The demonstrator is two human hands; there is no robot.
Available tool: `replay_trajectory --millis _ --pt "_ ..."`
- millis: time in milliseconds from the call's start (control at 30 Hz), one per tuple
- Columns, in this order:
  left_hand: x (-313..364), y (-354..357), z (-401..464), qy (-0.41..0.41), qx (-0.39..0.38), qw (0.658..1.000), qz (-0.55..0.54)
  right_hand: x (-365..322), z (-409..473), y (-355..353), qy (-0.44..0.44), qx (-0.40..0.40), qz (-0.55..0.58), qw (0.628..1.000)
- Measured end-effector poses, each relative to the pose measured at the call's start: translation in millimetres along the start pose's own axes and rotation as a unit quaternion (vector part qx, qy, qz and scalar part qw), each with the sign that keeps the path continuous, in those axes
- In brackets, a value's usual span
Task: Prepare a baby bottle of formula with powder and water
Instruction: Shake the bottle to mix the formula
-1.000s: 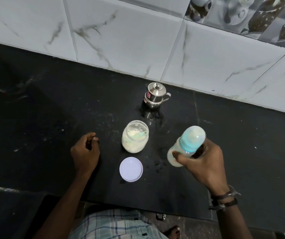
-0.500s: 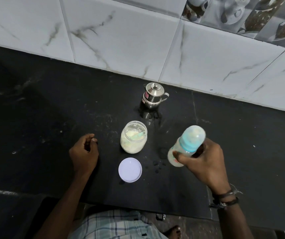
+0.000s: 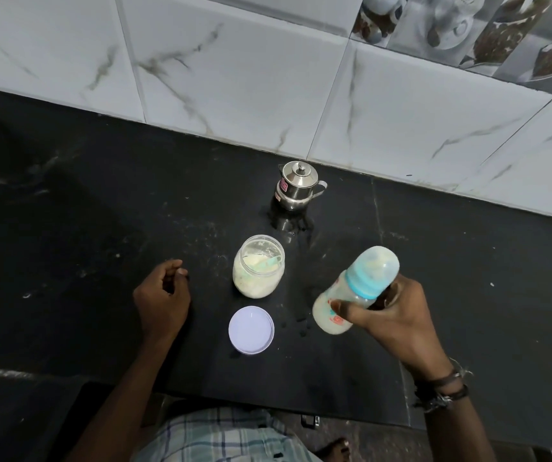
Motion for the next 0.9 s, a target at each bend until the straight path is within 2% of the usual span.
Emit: replay_trajectory --millis 133,200,267,400,467,533,667,733,800,900 --pt "-1 0 0 0.001 -0.001 1.0 -0.001 2 0 -8 0.026 0.04 -0.112 0.993" --pt "0 -1 0 0.003 0.001 1.0 -0.002 3 0 -1 0.006 0.009 -0.04 0.999" --pt "0 0 0 0.003 0.002 1.0 -0.003 -7 1 -2 -0.012 0.019 0.004 1.0" --pt "-1 0 0 0.002 0.003 1.0 -0.005 0 1 -6 0.028 0.044 -0.117 0.992" --pt "0 -1 0 0.006 0.004 1.0 -0.004 3 1 2 0.006 0.007 -0.053 0.999" --pt "0 0 0 0.008 0.003 1.0 -0.002 -7 2 0 -0.012 0.024 -0.016 1.0" --pt "-1 1 1 0.0 0.002 1.0 -0.007 -3 1 -4 0.022 0.049 -0.099 0.994" --pt "1 -1 0 0.001 0.005 1.0 -0.007 -2 0 3 0.003 0.019 -0.034 0.999" --pt "1 -1 0 -0.003 0.004 1.0 -0.009 -11 0 0 -0.02 0.032 0.0 0.999" --pt "0 0 0 -0.01 0.001 1.0 -0.009 -3 1 0 0.015 0.037 -0.051 0.998"
Point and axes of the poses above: each hand's wrist, its own z-axis towards the middle knuckle, its own y-axis out of the palm, x = y × z, the point moved 10 cm from there along z, towards the middle knuckle, and after that the axes turned 3 degrees about -z, right-handed, at the moved point
